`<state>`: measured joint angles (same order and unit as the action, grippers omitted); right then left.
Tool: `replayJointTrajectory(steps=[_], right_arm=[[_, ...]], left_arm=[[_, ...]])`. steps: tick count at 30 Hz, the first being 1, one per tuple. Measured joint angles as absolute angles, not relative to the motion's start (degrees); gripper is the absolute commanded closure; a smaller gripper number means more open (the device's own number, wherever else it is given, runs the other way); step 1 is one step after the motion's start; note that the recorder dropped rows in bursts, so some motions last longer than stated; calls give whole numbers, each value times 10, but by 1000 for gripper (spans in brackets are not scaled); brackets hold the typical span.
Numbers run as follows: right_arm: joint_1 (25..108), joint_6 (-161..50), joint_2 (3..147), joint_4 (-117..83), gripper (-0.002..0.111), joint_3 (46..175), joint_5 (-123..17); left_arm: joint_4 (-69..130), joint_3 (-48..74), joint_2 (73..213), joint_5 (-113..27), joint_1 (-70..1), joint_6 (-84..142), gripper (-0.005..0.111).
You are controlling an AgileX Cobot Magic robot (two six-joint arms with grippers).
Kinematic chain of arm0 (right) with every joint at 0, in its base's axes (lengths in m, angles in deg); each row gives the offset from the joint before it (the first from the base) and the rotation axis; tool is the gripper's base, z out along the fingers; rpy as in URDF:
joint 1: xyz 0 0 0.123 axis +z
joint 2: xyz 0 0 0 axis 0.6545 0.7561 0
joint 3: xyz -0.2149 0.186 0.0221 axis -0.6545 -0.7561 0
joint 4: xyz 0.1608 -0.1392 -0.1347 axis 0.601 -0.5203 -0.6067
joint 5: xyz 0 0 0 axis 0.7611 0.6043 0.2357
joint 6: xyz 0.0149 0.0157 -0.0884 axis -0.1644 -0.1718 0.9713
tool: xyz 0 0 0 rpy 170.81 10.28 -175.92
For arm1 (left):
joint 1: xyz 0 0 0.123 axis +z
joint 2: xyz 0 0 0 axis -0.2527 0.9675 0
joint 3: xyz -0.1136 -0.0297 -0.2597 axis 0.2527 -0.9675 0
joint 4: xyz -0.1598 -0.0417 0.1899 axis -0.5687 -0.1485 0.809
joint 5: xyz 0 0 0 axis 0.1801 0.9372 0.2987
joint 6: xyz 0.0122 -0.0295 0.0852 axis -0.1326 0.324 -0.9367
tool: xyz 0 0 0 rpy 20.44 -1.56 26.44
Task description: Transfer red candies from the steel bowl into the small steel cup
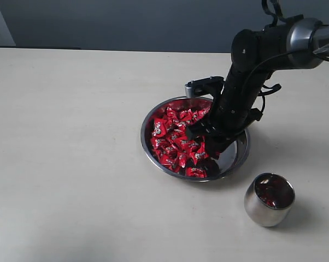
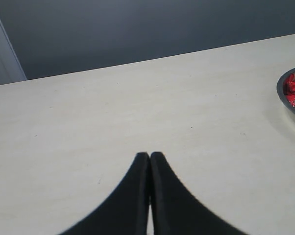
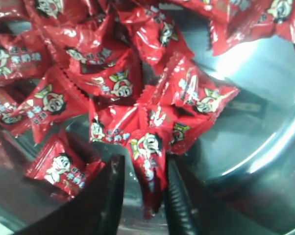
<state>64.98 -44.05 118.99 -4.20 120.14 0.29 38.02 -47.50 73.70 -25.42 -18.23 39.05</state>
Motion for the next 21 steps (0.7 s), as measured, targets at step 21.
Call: replayJointTrajectory(steps=[21], right_arm=[[650, -437, 1190, -61, 109, 1201, -23]], left_arm=[[380, -475, 737, -254, -182, 391, 106]])
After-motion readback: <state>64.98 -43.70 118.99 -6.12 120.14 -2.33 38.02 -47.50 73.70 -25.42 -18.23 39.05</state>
